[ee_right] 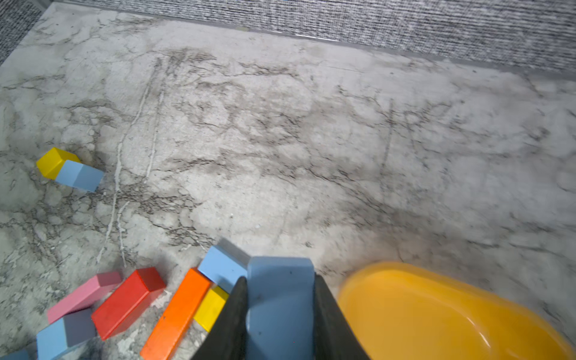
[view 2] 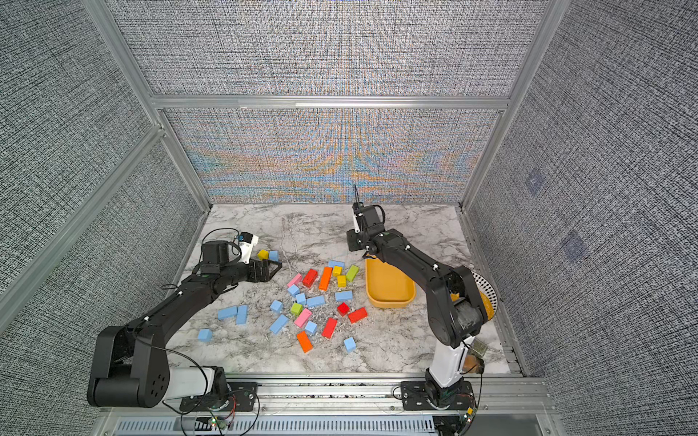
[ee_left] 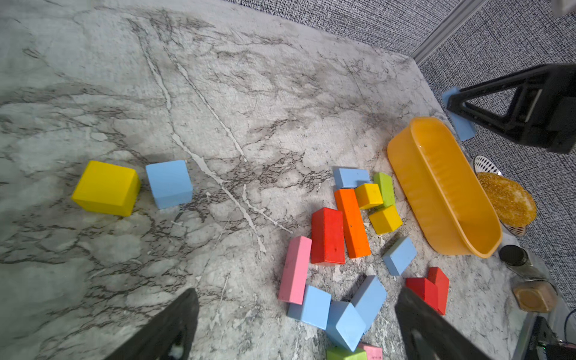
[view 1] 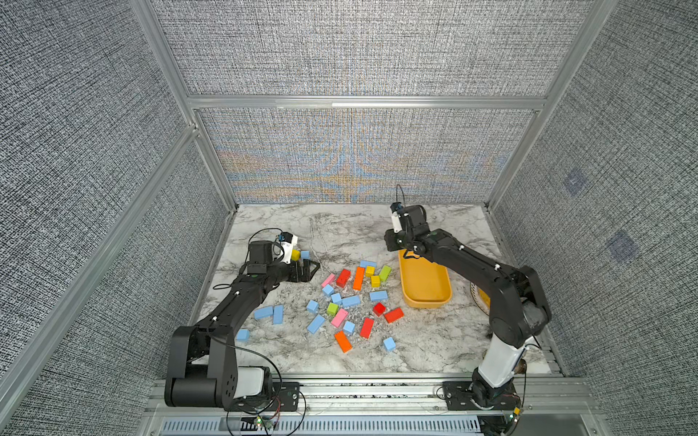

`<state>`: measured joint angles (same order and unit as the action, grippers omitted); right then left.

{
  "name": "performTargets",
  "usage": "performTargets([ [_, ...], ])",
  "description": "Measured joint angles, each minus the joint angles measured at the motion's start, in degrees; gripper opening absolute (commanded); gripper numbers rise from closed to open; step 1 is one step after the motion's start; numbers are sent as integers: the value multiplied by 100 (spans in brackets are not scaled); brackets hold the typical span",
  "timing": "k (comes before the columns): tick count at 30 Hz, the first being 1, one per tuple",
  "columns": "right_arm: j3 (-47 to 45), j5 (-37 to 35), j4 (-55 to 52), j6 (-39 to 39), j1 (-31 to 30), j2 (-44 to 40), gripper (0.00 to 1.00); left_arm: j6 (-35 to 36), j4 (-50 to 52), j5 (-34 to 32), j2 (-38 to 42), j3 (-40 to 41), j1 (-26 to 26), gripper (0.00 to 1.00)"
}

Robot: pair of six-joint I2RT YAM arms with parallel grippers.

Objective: Pick out the blue building blocks
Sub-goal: Place the building block in the storage box.

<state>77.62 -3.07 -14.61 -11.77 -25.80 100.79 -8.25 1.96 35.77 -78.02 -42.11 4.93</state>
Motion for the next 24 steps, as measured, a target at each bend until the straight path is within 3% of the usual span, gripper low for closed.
performTargets([
  [8, -1211, 251, -61, -376, 492, -710, 21, -146, -57, -26, -114, 9, 254, 100],
  [14, -1663, 404, 153, -601, 605, -391, 21, -144, -55, -94, -50, 9, 280, 100],
  [24, -1434, 566, 592, -684, 798, 372, 25, -26, -31, -177, 140, -39, 280, 100],
])
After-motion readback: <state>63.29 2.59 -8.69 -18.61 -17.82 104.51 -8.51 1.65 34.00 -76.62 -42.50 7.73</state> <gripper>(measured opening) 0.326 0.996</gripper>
